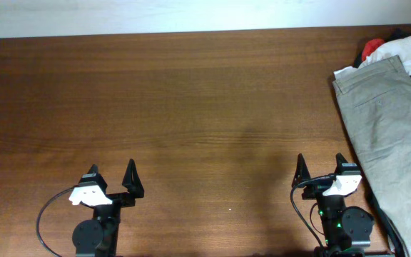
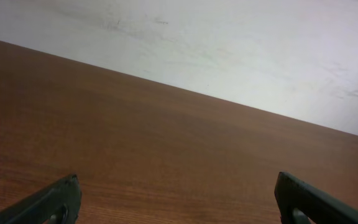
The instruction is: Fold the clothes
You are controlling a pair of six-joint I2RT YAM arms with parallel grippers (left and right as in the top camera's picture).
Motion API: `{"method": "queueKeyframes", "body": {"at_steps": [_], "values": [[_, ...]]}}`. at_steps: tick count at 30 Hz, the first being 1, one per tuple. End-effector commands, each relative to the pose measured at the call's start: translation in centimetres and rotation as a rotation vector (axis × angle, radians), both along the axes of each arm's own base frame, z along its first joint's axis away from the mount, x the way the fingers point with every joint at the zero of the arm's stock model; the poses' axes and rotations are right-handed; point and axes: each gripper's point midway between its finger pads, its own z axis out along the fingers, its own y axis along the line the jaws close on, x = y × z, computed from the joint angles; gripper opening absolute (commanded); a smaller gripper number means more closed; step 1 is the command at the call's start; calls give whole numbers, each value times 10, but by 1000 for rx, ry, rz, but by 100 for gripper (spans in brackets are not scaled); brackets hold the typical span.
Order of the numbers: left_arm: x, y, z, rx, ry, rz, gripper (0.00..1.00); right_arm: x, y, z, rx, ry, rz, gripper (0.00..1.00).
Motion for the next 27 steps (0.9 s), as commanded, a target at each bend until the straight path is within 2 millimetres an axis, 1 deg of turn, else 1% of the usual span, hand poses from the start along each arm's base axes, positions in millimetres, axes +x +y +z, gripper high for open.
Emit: {"method": "queueKeyframes", "body": {"at_steps": [1, 24, 25, 26, 27], "values": [[0, 1, -1, -5, 0, 10, 99, 0, 0, -2, 1, 4, 3, 99], [0, 1, -1, -5, 0, 10, 99, 0, 0, -2, 1, 4, 3, 99], [0, 1, -1, -5, 0, 10, 99, 0, 6, -2, 43, 4, 34, 99], [0, 1, -1, -5, 0, 10, 99, -2, 24, 0, 193, 10, 127, 99], [0, 1, -1, -5, 0, 10, 99, -5, 37, 2, 316, 28, 198, 99]]}}
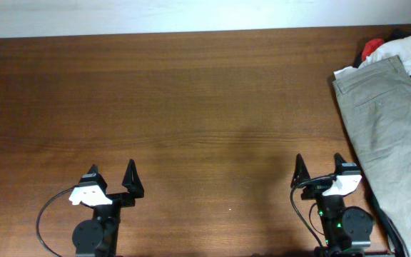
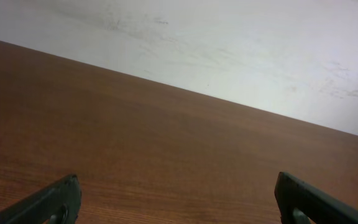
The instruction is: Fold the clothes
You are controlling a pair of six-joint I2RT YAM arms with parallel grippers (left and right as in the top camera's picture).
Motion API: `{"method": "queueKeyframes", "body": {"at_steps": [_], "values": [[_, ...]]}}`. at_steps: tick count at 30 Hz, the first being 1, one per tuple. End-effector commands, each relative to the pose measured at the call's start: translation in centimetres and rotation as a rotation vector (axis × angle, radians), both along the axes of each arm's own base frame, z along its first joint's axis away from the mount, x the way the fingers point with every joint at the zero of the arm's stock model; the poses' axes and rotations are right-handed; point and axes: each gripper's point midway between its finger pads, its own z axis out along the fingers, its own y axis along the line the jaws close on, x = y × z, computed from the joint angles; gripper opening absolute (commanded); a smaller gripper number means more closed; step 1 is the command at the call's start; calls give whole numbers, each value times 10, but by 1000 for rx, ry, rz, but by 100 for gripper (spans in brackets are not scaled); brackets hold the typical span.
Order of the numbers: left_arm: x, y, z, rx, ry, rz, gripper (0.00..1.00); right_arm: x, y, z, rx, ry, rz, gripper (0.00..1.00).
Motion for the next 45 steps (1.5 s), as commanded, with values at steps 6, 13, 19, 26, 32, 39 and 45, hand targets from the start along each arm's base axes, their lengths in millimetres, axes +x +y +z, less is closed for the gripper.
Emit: {"method": "queueKeyframes", "body": {"at_steps": [6, 13, 19, 26, 32, 39, 45], "values": [[0, 1, -1, -5, 0, 10, 99, -27, 84, 22, 522, 78, 498, 99], [0, 1, -2, -5, 0, 10, 99, -25, 64, 110, 371, -135, 405, 99], [0, 1, -1, -5, 0, 10, 99, 69, 9, 121, 145, 264, 47, 99], [0, 1, -1, -5, 0, 10, 99, 194, -98, 54, -246, 742, -316, 99], [0, 1, -1, -5, 0, 10, 99, 213, -171, -83, -487, 1029, -443, 99], [0, 1, -1, -5, 0, 10, 99, 217, -180, -157, -496, 1115, -412, 79], [0, 1, -1, -5, 0, 10, 99, 218, -189, -151, -519, 1103, -475, 12]]}}
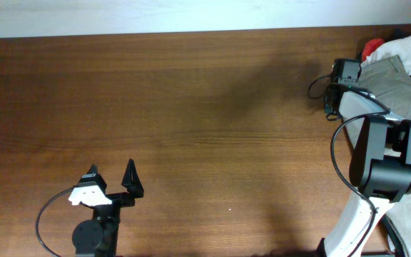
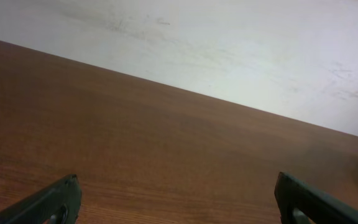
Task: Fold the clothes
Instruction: 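Reach the right gripper to the khaki shorts on the pile and grasp, then drag the khaki shorts leftward onto the table center and release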
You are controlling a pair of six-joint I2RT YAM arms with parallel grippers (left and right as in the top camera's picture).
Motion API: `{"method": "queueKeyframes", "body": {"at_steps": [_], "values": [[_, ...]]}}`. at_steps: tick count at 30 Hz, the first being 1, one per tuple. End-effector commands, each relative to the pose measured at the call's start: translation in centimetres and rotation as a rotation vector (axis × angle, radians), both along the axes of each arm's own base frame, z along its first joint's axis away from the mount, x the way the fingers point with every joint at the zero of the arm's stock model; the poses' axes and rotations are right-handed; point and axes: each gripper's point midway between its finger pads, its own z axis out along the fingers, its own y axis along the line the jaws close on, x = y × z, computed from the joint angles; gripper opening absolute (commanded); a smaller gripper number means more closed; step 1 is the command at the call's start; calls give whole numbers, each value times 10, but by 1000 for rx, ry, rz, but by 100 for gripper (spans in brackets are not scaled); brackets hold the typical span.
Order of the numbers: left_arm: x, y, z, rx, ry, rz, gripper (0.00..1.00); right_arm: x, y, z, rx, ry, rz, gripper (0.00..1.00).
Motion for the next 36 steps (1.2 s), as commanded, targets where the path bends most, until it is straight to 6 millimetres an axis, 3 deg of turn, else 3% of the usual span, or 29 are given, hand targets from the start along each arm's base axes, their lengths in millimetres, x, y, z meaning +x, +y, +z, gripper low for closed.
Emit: {"method": "queueKeyframes", "body": {"at_steps": [1, 3, 5, 7, 9, 10, 13, 15, 22, 23, 24, 26, 28, 30, 33, 36], "values": [[0, 0, -2, -5, 2, 3, 99, -5, -14, -2, -52, 12, -51, 8], [0, 0, -2, -5, 2, 3, 99, -3, -15, 6, -43, -28, -91, 4], [0, 0, -2, -5, 2, 3, 99, 3, -12, 40, -15, -133, -127, 4], [0, 0, -2, -5, 2, 3, 99, 9, 6, 86, 76, -228, -64, 4], [0, 0, -2, -5, 2, 3, 99, 0, 10, 92, 112, -227, -96, 4], [0, 0, -2, -5, 2, 3, 99, -14, 17, 80, 189, -199, -178, 4], [0, 0, -2, -5, 2, 3, 99, -11, 55, 67, 466, -230, -235, 4], [0, 0, -2, -5, 2, 3, 99, 8, 110, 71, 693, -270, -180, 4], [0, 0, -2, -5, 2, 3, 99, 29, 228, 89, 671, -290, 79, 4], [0, 0, -2, -5, 2, 3, 99, 30, 260, 94, 688, -291, 146, 4], [0, 0, -2, -5, 2, 3, 99, 28, 279, 96, 702, -290, 188, 4], [0, 0, -2, -5, 2, 3, 99, 17, 363, 109, 745, -305, 367, 4], [0, 0, -2, -5, 2, 3, 99, 2, 419, 119, 778, -320, 486, 4], [0, 0, -2, -5, 2, 3, 99, -31, 492, 124, 881, -315, 554, 4], [0, 0, -2, -5, 2, 3, 99, -82, 560, 109, 934, -242, 658, 4], [0, 0, -2, -5, 2, 3, 99, -120, 596, 110, 972, -193, 736, 4]]}}
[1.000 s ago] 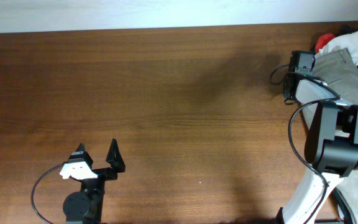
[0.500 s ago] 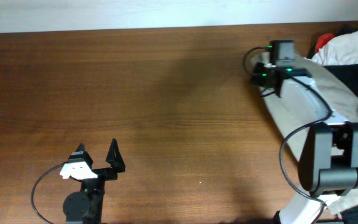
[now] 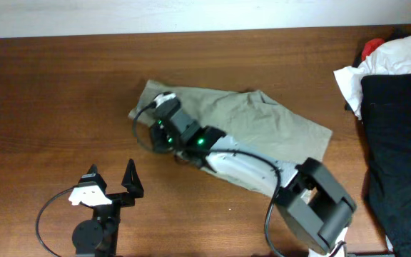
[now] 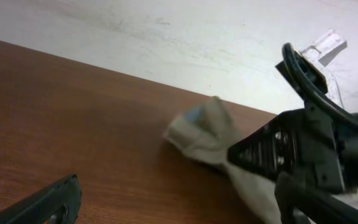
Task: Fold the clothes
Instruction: 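Drag the khaki shorts leftward onto the table center and release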
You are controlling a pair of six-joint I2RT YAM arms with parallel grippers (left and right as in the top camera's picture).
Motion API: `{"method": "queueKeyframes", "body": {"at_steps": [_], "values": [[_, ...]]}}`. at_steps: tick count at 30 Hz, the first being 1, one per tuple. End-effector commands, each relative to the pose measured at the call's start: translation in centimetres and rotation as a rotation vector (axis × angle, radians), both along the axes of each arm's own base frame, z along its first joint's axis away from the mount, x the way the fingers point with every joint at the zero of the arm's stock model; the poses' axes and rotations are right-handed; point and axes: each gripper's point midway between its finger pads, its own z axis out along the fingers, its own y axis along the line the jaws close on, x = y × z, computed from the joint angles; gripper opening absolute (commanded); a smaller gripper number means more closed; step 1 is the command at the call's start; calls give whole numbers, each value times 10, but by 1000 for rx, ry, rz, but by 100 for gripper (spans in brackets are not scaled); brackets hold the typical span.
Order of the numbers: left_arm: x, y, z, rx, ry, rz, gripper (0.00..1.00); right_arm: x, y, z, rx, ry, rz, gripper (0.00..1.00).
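Khaki trousers (image 3: pixel 262 125) lie crumpled across the middle of the brown table (image 3: pixel 48 86), running from upper left to lower right. My right arm reaches across them, and my right gripper (image 3: pixel 161 114) sits at their left end, apparently shut on the fabric. The left wrist view shows that bunched end (image 4: pixel 204 127) with the right gripper (image 4: pixel 238 152) right behind it. My left gripper (image 3: pixel 113 180) rests near the front edge, open and empty, with its fingers (image 4: pixel 55 199) wide apart.
A pile of clothes sits at the far right: a black garment (image 3: pixel 398 121), a white cloth (image 3: pixel 387 53) and something red (image 3: pixel 371 48). A white wall (image 4: pixel 166 37) runs behind the table's far edge.
The right gripper was at the trousers' top end on the right-hand pile. It is now at centre-left, and the trousers lie across the table's middle. The black garment beneath is uncovered.
At first both grippers rested open near the front edge, and the khaki trousers lay on the pile at the right. Then my right arm was at the trousers' waistband. Now the trousers are spread across the middle, and the left arm has stayed put.
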Motion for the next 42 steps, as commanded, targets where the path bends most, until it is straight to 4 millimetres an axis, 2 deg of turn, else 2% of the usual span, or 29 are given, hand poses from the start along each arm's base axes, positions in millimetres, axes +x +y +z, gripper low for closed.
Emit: {"method": "queueKeyframes", "body": {"at_steps": [1, 2, 3, 4, 6, 7, 8, 9, 10, 11, 14, 15, 16, 18, 21, 22, 23, 24, 25, 28, 30, 37, 40, 42], "values": [[0, 0, -2, -6, 2, 3, 99, -15, 22, 12, 52, 8, 53, 4], [0, 0, -2, -6, 2, 3, 99, -15, 21, 12, 51, 7, 52, 31], [0, 0, -2, -6, 2, 3, 99, -7, 13, 15, 44, 1, 33, 48], [0, 0, -2, -6, 2, 3, 99, 7, -5, 23, 32, 6, -5, 59], [0, 0, -2, -6, 2, 3, 99, 35, -50, 42, 1, 36, -102, 73], [0, 0, -2, -6, 2, 3, 99, 49, -84, 53, -26, 68, -171, 77], [0, 0, -2, -6, 2, 3, 99, 61, -133, 59, -71, 127, -262, 81], [0, 0, -2, -6, 2, 3, 99, 64, -167, 60, -102, 175, -325, 84], [0, 0, -2, -6, 2, 3, 99, 60, -225, 52, -158, 278, -431, 98], [0, 0, -2, -6, 2, 3, 99, 54, -256, 43, -194, 351, -489, 99], [0, 0, -2, -6, 2, 3, 99, 26, -312, 19, -277, 543, -602, 99], [0, 0, -2, -6, 2, 3, 99, 19, -328, 15, -296, 586, -693, 99], [0, 0, -2, -6, 2, 3, 99, 8, -359, 13, -359, 627, -867, 99], [0, 0, -2, -6, 2, 3, 99, -9, -392, 10, -421, 691, -963, 99], [0, 0, -2, -6, 2, 3, 99, -36, -407, -14, -521, 760, -977, 96], [0, 0, -2, -6, 2, 3, 99, -42, -408, -32, -532, 770, -976, 71], [0, 0, -2, -6, 2, 3, 99, -45, -408, -41, -532, 774, -975, 60], [0, 0, -2, -6, 2, 3, 99, -49, -407, -51, -532, 783, -972, 35], [0, 0, -2, -6, 2, 3, 99, -52, -408, -58, -534, 786, -971, 23], [0, 0, -2, -6, 2, 3, 99, -46, -407, -71, -510, 750, -978, 17], [0, 0, -2, -6, 2, 3, 99, -42, -407, -87, -499, 737, -980, 4], [0, 0, -2, -5, 2, 3, 99, -19, -404, -123, -482, 714, -984, 4], [0, 0, -2, -6, 2, 3, 99, 0, -400, -134, -435, 665, -987, 4], [0, 0, -2, -6, 2, 3, 99, 19, -390, -150, -379, 633, -940, 4]]}}
